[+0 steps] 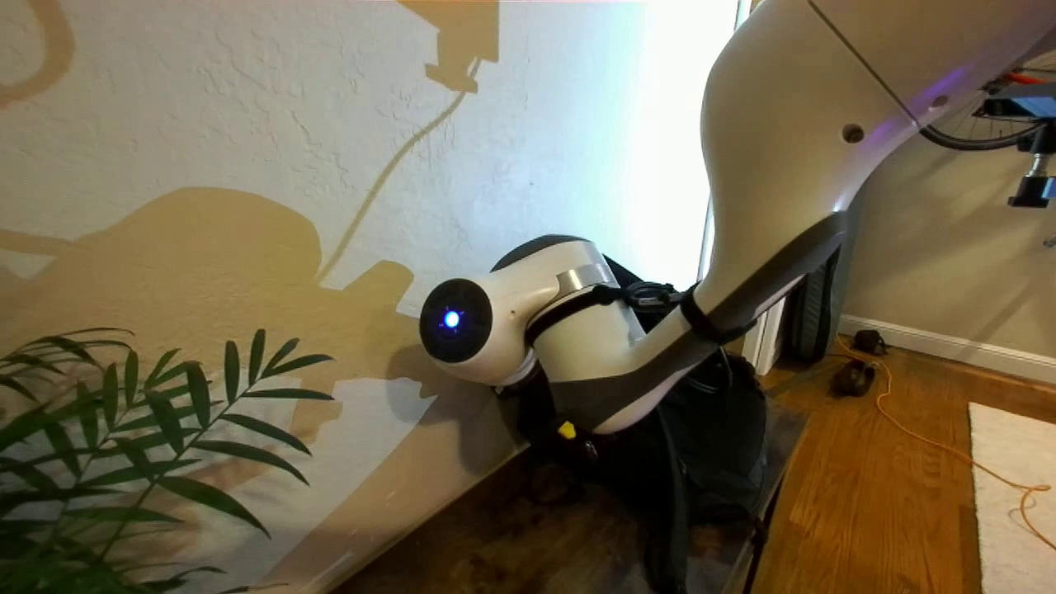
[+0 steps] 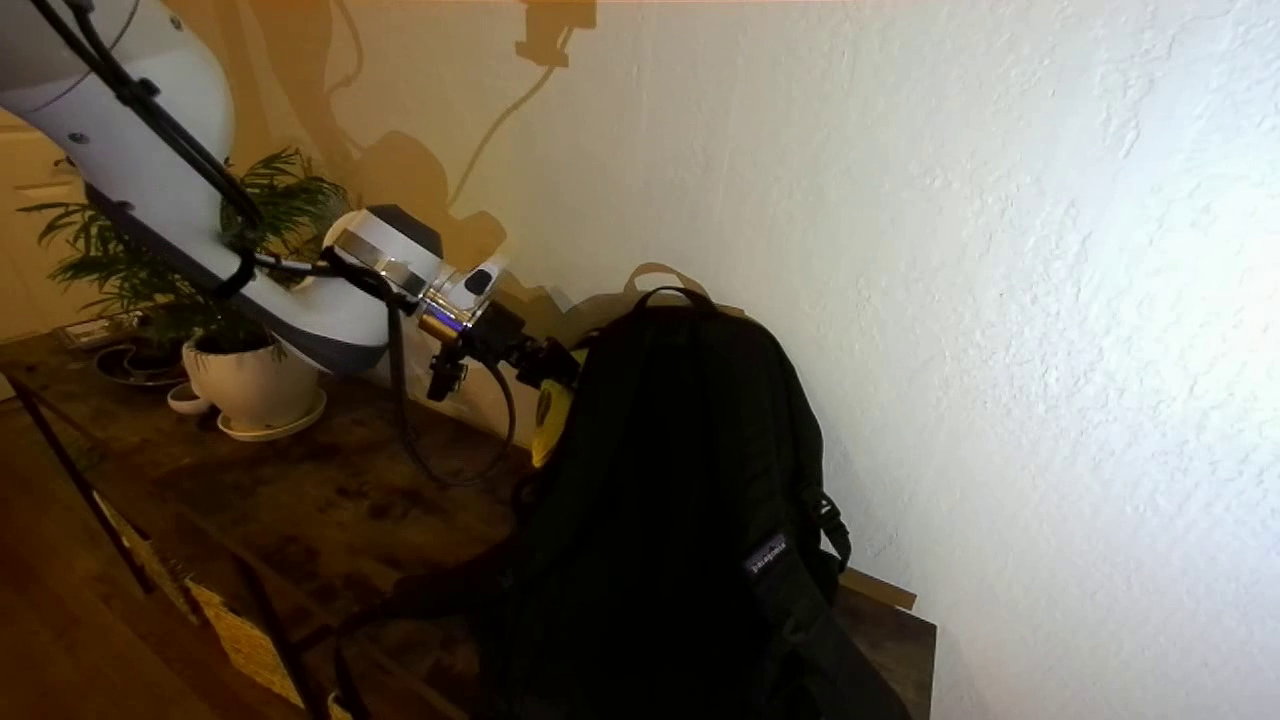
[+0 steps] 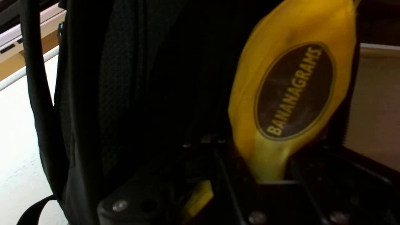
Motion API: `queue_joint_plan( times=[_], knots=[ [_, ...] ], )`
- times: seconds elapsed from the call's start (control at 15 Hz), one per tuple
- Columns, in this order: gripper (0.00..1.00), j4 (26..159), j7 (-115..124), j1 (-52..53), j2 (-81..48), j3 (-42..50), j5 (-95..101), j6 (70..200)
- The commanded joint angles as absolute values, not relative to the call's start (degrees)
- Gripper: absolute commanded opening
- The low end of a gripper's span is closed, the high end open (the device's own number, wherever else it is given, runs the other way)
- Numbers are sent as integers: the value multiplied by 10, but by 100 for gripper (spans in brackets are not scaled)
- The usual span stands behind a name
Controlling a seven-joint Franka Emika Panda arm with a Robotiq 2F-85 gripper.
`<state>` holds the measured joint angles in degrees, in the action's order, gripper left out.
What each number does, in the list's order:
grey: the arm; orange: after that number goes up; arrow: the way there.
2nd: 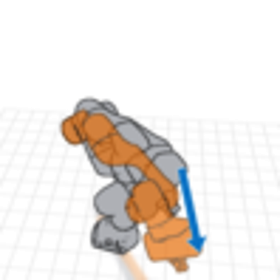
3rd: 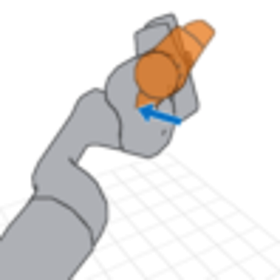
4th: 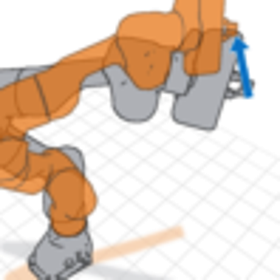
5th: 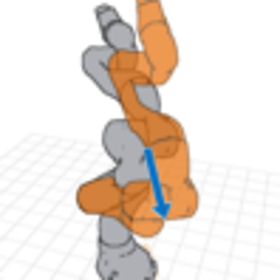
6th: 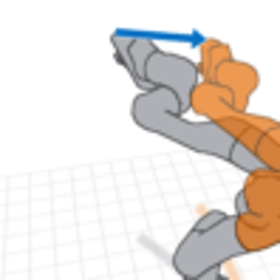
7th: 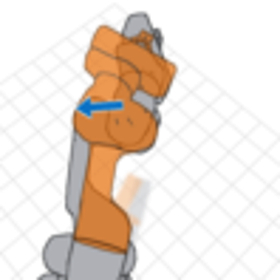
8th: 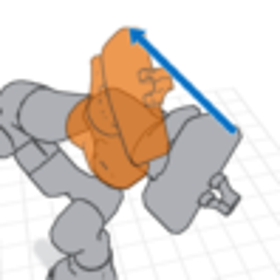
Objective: Pick up the toy and put it in the black bag
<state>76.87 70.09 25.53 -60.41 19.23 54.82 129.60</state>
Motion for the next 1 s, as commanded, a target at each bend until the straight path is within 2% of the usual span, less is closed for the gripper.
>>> queue_joint_plan(
  times=[0.0, 0.93],
  knots=[
    [9, 762, 741, 245, -599, 201, 641, 1297],
    [8, 775, 811, 170, -602, 149, 782, 1245]
  ],
)
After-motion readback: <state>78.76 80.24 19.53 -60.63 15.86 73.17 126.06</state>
